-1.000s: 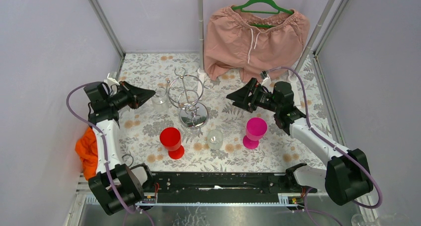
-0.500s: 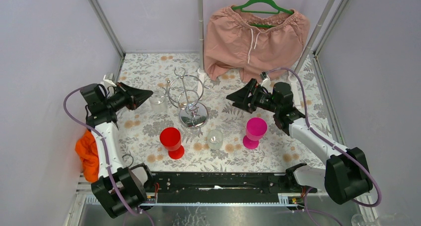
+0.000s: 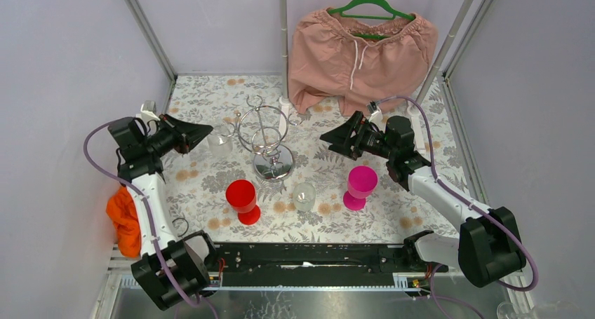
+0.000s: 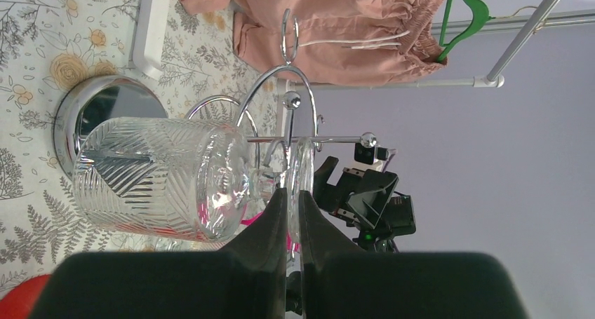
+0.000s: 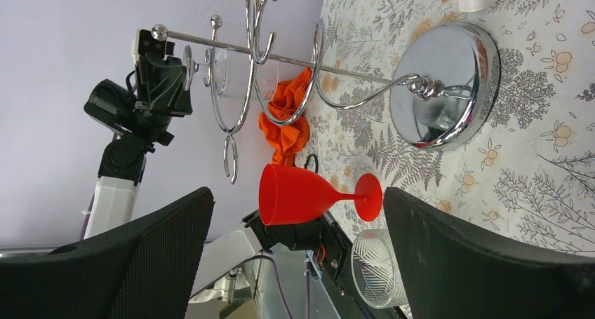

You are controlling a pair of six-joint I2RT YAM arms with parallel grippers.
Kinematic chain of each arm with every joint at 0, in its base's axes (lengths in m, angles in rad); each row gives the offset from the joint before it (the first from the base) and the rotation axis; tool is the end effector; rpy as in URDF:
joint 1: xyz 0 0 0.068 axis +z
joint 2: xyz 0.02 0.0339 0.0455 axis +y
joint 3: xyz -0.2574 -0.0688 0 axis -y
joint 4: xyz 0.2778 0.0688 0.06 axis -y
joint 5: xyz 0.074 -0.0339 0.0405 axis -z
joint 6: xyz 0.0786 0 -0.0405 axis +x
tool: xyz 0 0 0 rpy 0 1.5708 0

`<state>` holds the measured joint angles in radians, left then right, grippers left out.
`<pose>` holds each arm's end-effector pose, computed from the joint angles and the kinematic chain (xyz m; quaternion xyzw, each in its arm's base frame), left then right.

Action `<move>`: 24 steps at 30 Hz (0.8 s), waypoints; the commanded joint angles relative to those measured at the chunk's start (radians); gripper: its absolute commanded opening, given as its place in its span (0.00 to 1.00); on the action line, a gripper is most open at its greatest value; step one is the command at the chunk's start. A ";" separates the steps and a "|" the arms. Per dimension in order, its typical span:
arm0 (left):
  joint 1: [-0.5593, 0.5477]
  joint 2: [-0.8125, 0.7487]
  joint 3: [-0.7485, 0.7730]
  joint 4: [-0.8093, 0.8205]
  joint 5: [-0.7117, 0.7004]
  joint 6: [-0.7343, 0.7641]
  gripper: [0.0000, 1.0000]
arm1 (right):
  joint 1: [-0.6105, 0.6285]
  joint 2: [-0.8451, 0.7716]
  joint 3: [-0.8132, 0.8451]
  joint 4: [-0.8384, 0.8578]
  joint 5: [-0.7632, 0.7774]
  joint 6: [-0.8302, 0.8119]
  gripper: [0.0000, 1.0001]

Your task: Take the wine glass off the wine glass rack

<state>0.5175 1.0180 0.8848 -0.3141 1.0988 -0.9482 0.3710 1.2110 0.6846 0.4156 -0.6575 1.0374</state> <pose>0.2668 0.0713 0.3077 -0.2761 0.7226 -0.5288 0.3493 0.2949 0.1663 0.2517 0.0272 0.7369 0.5920 0.3253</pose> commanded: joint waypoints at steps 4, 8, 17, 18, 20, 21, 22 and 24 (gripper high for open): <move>0.020 -0.044 0.074 0.000 0.015 -0.018 0.00 | -0.011 0.000 0.005 0.049 -0.030 0.004 1.00; 0.025 -0.051 0.085 0.001 0.014 -0.031 0.00 | -0.011 -0.002 0.006 0.049 -0.033 0.005 1.00; 0.050 -0.052 0.172 -0.086 -0.036 0.012 0.00 | -0.014 -0.011 0.004 0.045 -0.036 0.005 1.00; 0.052 -0.053 0.193 -0.128 -0.056 0.035 0.00 | -0.014 -0.014 0.004 0.044 -0.037 0.004 1.00; 0.058 -0.056 0.230 -0.184 -0.093 0.074 0.00 | -0.016 -0.018 0.000 0.042 -0.037 0.004 1.00; 0.061 -0.057 0.243 -0.200 -0.107 0.087 0.00 | -0.017 -0.020 -0.002 0.042 -0.038 0.003 1.00; 0.064 -0.058 0.255 -0.217 -0.119 0.100 0.00 | -0.019 -0.021 -0.002 0.040 -0.039 0.003 1.00; 0.068 -0.059 0.274 -0.241 -0.142 0.115 0.00 | -0.021 -0.024 -0.006 0.041 -0.039 0.002 1.00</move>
<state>0.5728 0.9836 1.0939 -0.4961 0.9977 -0.8883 0.3637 1.2110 0.6827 0.4175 -0.6746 1.0412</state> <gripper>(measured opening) 0.110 0.994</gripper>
